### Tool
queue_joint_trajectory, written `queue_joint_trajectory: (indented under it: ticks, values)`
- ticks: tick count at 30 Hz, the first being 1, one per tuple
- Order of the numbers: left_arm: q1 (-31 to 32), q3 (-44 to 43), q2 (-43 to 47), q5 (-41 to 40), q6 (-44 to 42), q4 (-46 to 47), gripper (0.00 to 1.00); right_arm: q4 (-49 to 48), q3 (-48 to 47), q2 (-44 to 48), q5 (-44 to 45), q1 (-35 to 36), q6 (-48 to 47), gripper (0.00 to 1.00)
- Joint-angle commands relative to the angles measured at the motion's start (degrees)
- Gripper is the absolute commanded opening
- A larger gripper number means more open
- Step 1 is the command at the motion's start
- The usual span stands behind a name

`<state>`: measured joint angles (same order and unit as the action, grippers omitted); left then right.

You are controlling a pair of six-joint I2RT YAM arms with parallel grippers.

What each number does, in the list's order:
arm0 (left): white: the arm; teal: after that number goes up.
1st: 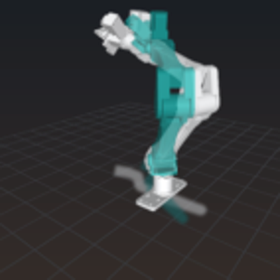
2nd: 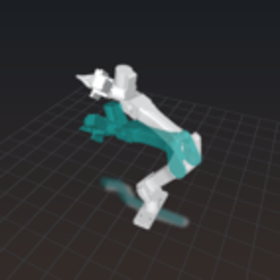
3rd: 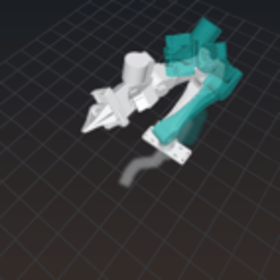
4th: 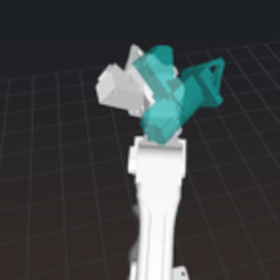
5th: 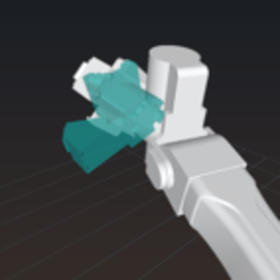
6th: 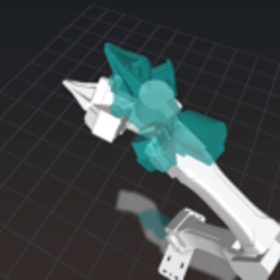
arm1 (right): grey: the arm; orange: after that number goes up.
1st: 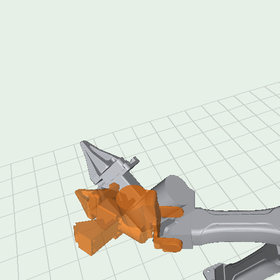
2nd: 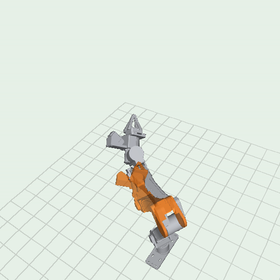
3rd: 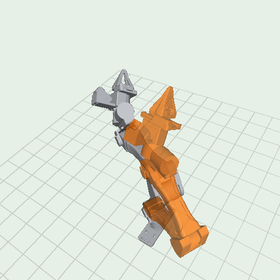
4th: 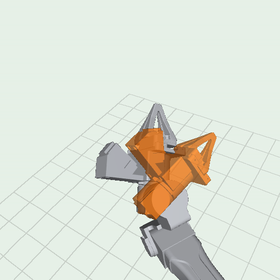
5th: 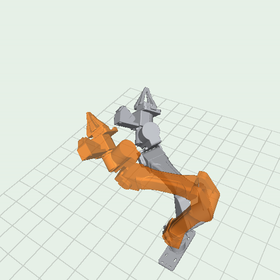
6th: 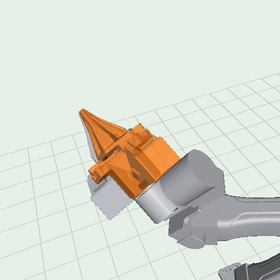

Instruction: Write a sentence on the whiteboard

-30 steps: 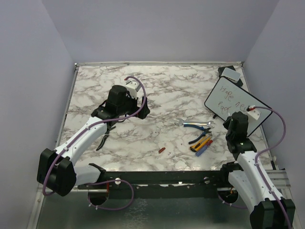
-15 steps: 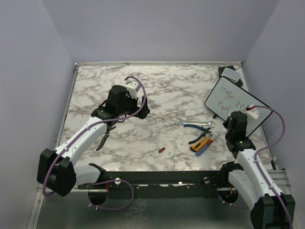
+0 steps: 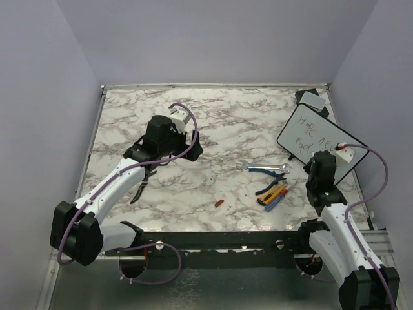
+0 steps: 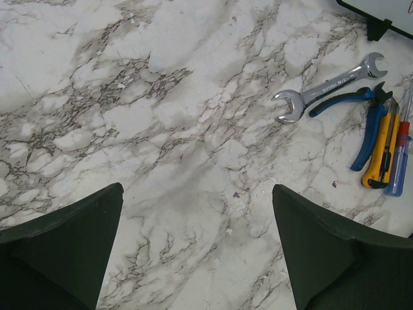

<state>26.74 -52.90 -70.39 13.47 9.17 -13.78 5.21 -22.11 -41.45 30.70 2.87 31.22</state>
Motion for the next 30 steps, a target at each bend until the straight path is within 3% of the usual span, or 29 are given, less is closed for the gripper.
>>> queue_joint_trajectory:
  ticks: [1, 30]
  values:
    - [-0.2, 0.61, 1.4, 0.76, 0.09, 1.0, 0.99, -2.37, 0.13, 0.01, 1.79, -0.37, -1.36, 0.0]
    - [-0.2, 0.61, 1.4, 0.8, -0.01, 0.96, 0.99, -0.82, 0.6, -3.34, 0.26, -0.34, -0.02, 0.01]
